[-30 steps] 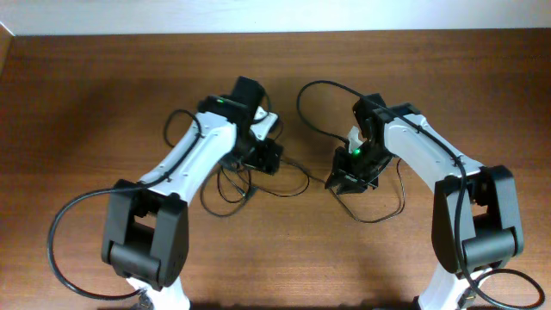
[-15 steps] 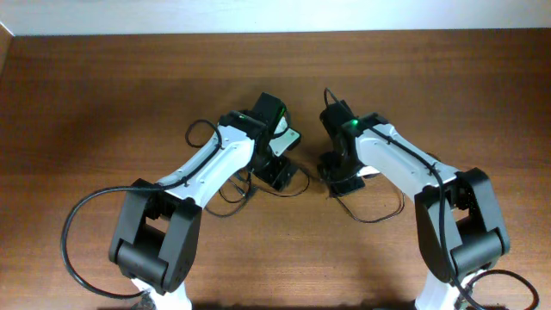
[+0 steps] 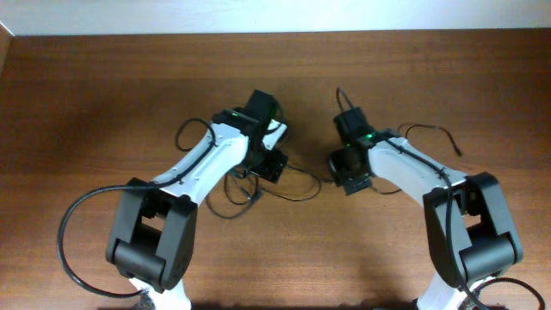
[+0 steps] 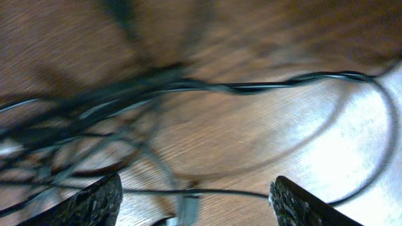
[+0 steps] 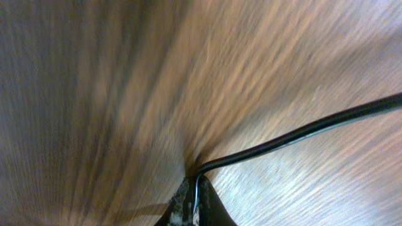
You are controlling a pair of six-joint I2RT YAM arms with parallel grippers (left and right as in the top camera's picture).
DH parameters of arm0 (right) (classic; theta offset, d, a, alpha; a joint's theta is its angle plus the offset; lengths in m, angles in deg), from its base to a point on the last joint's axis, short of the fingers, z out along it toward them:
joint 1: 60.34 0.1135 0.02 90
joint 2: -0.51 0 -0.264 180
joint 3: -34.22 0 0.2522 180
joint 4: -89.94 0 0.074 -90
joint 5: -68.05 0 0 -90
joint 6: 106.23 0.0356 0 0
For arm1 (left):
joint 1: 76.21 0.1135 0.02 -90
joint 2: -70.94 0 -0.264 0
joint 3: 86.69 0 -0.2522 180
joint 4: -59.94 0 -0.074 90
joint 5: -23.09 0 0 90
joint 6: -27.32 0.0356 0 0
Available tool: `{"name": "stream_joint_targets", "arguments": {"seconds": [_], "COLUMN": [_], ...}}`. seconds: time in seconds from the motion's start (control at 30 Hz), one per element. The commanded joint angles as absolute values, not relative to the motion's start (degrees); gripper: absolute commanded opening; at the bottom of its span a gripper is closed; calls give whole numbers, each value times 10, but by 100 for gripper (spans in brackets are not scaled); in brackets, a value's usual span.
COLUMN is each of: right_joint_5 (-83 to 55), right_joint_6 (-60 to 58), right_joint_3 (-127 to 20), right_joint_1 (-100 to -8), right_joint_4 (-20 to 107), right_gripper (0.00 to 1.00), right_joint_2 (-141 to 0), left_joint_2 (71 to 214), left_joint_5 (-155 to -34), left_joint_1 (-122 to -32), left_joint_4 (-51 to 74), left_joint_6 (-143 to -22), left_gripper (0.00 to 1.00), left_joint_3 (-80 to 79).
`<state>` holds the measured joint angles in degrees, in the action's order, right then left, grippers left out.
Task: Untangle cables
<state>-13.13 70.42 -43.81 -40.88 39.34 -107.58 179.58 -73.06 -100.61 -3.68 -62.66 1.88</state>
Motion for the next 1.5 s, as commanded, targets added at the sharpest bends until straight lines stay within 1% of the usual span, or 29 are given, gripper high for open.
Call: {"name": "stream_joint_targets", "arguments": {"seconds": [0.0, 0.07, 0.1, 0.13, 0.17, 0.2, 0.23, 0.27, 0.3, 0.37, 0.43, 0.5, 0.57, 0.6, 0.63, 0.67, 0.73, 0.77, 0.83, 0.93, 1.07, 1.13, 1.17, 1.23, 1.33, 1.4, 1.47], "right_joint_5": [-136, -74, -59, -59, -59, -59, -59, -59, -59, -59, -59, -59, -59, -59, -60, -62, -103, -123, -152, -154, -172, -208, -236, -258, -242, -193, -141], "right_joint_6": [583, 507, 473, 449, 424, 420, 420, 420, 420, 420, 420, 420, 420, 420, 420, 397, 352, 347, 347, 341, 270, 254, 237, 170, 63, 18, 2], "right_joint_3": [-415, -415, -415, -415, -415, -415, -415, -415, -415, -415, -415, -415, -415, -415, -415, -415, -415, -415, -415, -415, -418, -448, -485, -574, -682, -712, -712], "right_joint_1": [-469, -496, -499, -499, -498, -498, -498, -498, -498, -498, -498, -498, -498, -498, -498, -499, -499, -500, -507, -530, -549, -566, -579, -601, -586, -567, -547], "right_joint_4": [386, 385, 385, 385, 385, 384, 385, 385, 385, 385, 385, 385, 385, 385, 384, 384, 379, 365, 348, 339, 328, 284, 238, 146, 29, -6, -12], "right_gripper": [4, 4, 4, 4, 4, 4, 4, 4, 4, 4, 4, 4, 4, 4, 4, 4, 4, 4, 4, 4, 4, 4, 4, 4, 4, 5, 21], "right_joint_2": [-1096, -1096, -1096, -1096, -1096, -1096, -1096, -1096, -1096, -1096, -1096, -1096, -1096, -1096, -1096, -1096, -1096, -1096, -1096, -1096, -1096, -1095, -1094, -1094, -1094, -1094, -1095], "left_joint_2": [1798, 1798, 1798, 1798, 1798, 1798, 1798, 1798, 1798, 1798, 1798, 1798, 1799, 1799, 1799, 1799, 1799, 1799, 1799, 1799, 1799, 1799, 1799, 1799, 1799, 1799, 1799], "left_joint_5": [-742, -743, -755, -777, -787, -769, -728, -716, -717, -719, -715, -716, -716, -698, -653, -589, -488, -486, -517, -596, -679, -691, -690, -691, -691, -703, -733], "left_joint_1": [-942, -915, -908, -907, -910, -915, -924, -930, -935, -957, -967, -967, -967, -967, -967, -967, -958, -946, -904, -842, -791, -789, -788, -784, -784, -784, -784], "left_joint_4": [-35, -24, -14, -6, -1, -1, 2, 3, 3, 4, 23, 58, 79, 81, 76, 68, 43, 33, 17, 2, 0, 0, 0, 2, 5, 4, 5], "left_joint_6": [-780, -829, -828, -828, -828, -828, -828, -819, -791, -700, -692, -695, -705, -707, -711, -739, -814, -831, -841, -841, -834, -814, -812, -813, -813, -812, -795], "left_gripper": [79, 82, 90, 92, 94, 93, 91, 87, 84, 73, 72, 66, 66, 50, 25, 10, 10, 10, 9, 10, 14, 17, 18, 18, 20, 25, 25], "left_joint_3": [24, 25, 25, 25, 25, 25, 26, 26, 26, 26, 28, 45, 67, 76, 76, 76, 76, 76, 76, 76, 76, 76, 76, 76, 76, 76, 76]}}
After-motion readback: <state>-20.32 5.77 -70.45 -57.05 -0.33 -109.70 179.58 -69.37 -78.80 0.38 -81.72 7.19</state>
